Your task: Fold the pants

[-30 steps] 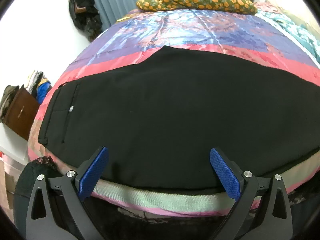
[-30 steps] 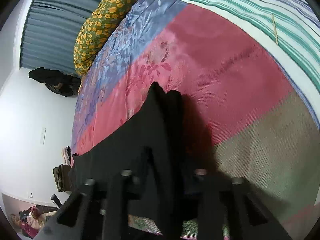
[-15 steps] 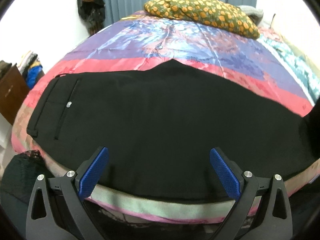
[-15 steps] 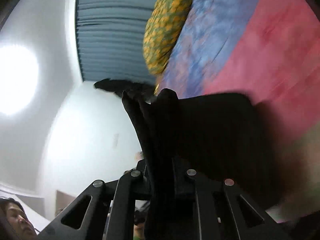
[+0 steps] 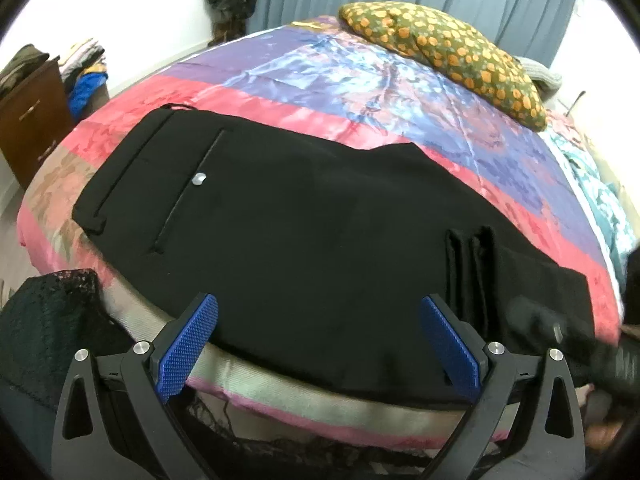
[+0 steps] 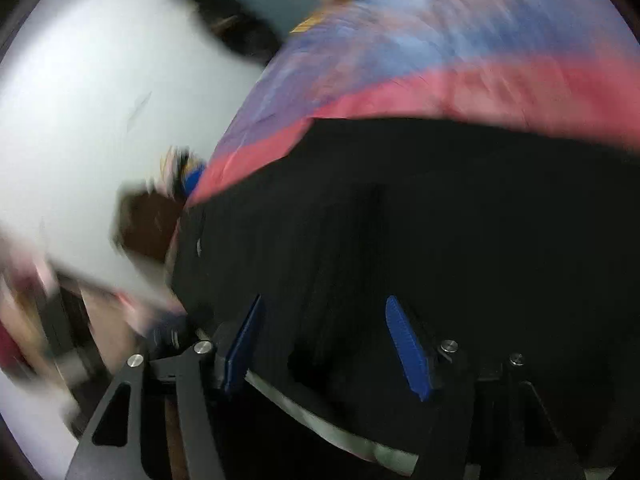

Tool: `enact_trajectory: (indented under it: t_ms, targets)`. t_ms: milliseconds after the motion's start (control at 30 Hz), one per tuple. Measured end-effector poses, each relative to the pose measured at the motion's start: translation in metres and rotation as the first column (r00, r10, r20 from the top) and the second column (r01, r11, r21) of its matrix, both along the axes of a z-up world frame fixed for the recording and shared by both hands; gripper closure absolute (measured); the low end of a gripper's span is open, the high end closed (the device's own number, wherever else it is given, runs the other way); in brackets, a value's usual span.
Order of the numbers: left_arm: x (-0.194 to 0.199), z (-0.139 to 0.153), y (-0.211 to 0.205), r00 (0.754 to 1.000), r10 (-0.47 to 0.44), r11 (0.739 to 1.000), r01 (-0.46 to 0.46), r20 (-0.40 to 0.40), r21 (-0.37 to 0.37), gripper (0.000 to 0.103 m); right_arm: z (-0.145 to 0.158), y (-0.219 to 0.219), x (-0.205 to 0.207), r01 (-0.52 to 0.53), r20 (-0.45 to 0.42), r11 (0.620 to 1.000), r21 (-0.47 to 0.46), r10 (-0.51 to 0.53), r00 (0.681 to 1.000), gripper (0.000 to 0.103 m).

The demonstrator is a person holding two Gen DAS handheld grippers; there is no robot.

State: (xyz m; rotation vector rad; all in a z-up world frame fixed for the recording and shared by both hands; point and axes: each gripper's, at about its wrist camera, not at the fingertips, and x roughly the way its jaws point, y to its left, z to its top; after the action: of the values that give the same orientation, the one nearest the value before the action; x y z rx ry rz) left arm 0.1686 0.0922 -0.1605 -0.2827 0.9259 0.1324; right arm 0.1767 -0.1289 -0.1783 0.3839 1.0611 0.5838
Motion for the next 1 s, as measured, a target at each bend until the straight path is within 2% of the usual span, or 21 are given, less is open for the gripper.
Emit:
enact_trajectory:
  t_ms: [33,67,133,167,200,267,300,367,433,500,533,567,600,667,733,767,867,900,933,967,1000]
  targets:
    - [-0.001,0.001,0.000,1.000,-0.005,1.000,0.006,0.005,-0.008,0.002,0.011,0.001,-0.012,-0.029,0.066,0.998,-0.056,0.033,0.997,0.034]
    - [-0.003,0.004,-0.001,1.000,-0.018,1.000,0.018,0.014,-0.018,0.002,0.024,-0.004,-0.033,-0.036,0.155,0.990,-0.136,0.057,0.986,0.023]
    - [-0.007,0.010,-0.011,0.997,-0.068,0.998,0.068,0.042,-0.017,0.002,0.033,-0.022,-0.065,0.012,0.258,0.973,-0.231,0.049,0.965,0.006]
    - [-0.009,0.014,-0.020,0.993,-0.104,0.994,0.105,0.057,-0.010,0.003,0.034,-0.041,-0.090,0.078,0.322,0.953,-0.293,0.022,0.947,0.004]
    - [-0.011,0.018,-0.030,0.986,-0.148,0.989,0.148,0.072,-0.001,0.003,0.032,-0.054,-0.107,0.119,0.347,0.939,-0.323,0.001,0.938,0.004]
    - [-0.013,0.026,-0.059,0.958,-0.267,0.964,0.266,0.103,0.026,0.008,0.025,-0.083,-0.124,0.192,0.343,0.914,-0.358,-0.062,0.937,0.004]
    - [-0.012,0.029,-0.073,0.940,-0.323,0.946,0.321,0.107,0.039,0.011,0.023,-0.101,-0.126,0.226,0.309,0.915,-0.335,-0.120,0.943,0.004]
    - [-0.001,0.027,-0.106,0.912,-0.404,0.913,0.397,0.072,0.096,0.022,0.027,-0.122,-0.129,0.296,0.279,0.916,-0.270,-0.220,0.935,0.004]
    - [0.014,0.018,-0.122,0.915,-0.404,0.907,0.398,0.019,0.136,0.026,0.030,-0.142,-0.133,0.392,0.303,0.896,-0.210,-0.321,0.897,0.004]
    - [0.034,-0.003,-0.129,0.938,-0.337,0.925,0.346,-0.080,0.156,0.061,0.029,-0.147,-0.136,0.421,0.319,0.874,-0.243,-0.338,0.885,0.004]
    - [0.043,-0.017,-0.126,0.943,-0.300,0.940,0.318,-0.146,0.126,0.090,0.027,-0.149,-0.138,0.423,0.322,0.866,-0.266,-0.334,0.886,0.004]
    - [0.045,-0.024,-0.121,0.949,-0.272,0.952,0.290,-0.161,0.099,0.090,0.025,-0.150,-0.136,0.427,0.320,0.859,-0.284,-0.335,0.886,0.004]
    - [0.041,-0.023,-0.118,0.958,-0.254,0.959,0.267,-0.131,0.098,0.091,0.024,-0.158,-0.137,0.433,0.315,0.854,-0.289,-0.343,0.885,0.004]
    - [0.034,-0.021,-0.122,0.959,-0.257,0.949,0.274,-0.121,0.157,0.092,0.031,-0.177,-0.132,0.463,0.306,0.850,-0.249,-0.385,0.871,0.004]
    - [0.031,-0.022,-0.127,0.952,-0.283,0.932,0.301,-0.114,0.201,0.092,0.040,-0.197,-0.126,0.478,0.262,0.875,-0.071,-0.446,0.856,0.004]
    - [0.031,-0.024,-0.129,0.951,-0.291,0.929,0.307,-0.106,0.204,0.091,0.042,-0.205,-0.116,0.442,0.195,0.895,0.061,-0.446,0.874,0.005]
    - [0.030,-0.027,-0.125,0.953,-0.290,0.936,0.301,-0.085,0.183,0.089,0.041,-0.201,-0.075,0.326,0.140,0.923,0.206,-0.357,0.924,0.012]
    - [0.031,-0.027,-0.125,0.952,-0.294,0.935,0.305,-0.081,0.181,0.088,0.035,-0.201,-0.064,0.307,0.121,0.928,0.213,-0.337,0.934,0.015]
    - [0.031,-0.027,-0.124,0.950,-0.302,0.933,0.311,-0.075,0.182,0.086,0.025,-0.201,-0.055,0.306,0.092,0.930,0.202,-0.329,0.940,0.027]
    - [0.030,-0.027,-0.122,0.949,-0.307,0.932,0.315,-0.071,0.180,0.084,0.003,-0.201,-0.043,0.313,0.020,0.936,0.158,-0.320,0.947,0.046]
    - [0.029,-0.027,-0.120,0.947,-0.315,0.931,0.321,-0.066,0.172,0.084,-0.032,-0.201,-0.031,0.318,-0.106,0.946,0.064,-0.311,0.945,0.060]
